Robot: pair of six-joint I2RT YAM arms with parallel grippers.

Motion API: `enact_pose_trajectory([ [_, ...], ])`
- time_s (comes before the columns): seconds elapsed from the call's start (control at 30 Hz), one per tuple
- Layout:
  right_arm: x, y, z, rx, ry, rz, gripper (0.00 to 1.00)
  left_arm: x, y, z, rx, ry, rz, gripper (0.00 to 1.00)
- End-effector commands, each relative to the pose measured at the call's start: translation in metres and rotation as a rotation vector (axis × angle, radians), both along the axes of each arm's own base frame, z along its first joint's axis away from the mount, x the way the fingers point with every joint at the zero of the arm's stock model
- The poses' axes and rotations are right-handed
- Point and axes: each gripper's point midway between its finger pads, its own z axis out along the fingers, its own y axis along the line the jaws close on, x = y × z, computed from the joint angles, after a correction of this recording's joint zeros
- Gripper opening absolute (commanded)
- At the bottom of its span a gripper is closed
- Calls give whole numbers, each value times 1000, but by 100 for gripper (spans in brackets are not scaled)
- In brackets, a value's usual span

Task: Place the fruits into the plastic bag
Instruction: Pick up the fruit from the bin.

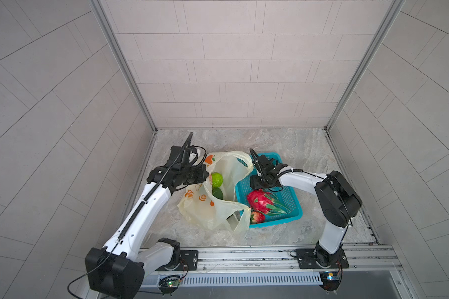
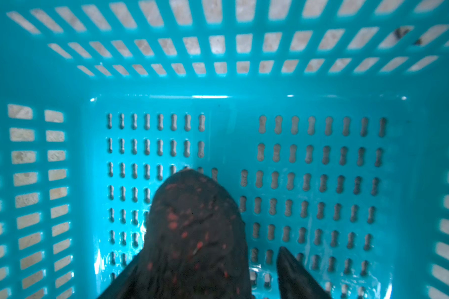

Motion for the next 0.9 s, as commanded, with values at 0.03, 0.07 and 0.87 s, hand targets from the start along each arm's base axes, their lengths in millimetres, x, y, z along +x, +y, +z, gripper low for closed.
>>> enact_pose_trajectory([
  [0.03, 7, 0, -4, -29, -19, 22, 48, 0, 0, 7, 1, -5, 1, 0],
  [0.07, 9, 2, -1, -26, -27, 30, 41, 0, 0, 7, 2, -2, 1, 0],
  [0.87, -125, 24, 228, 220, -621, 422, 18, 11, -2, 17, -9, -25, 7, 0],
])
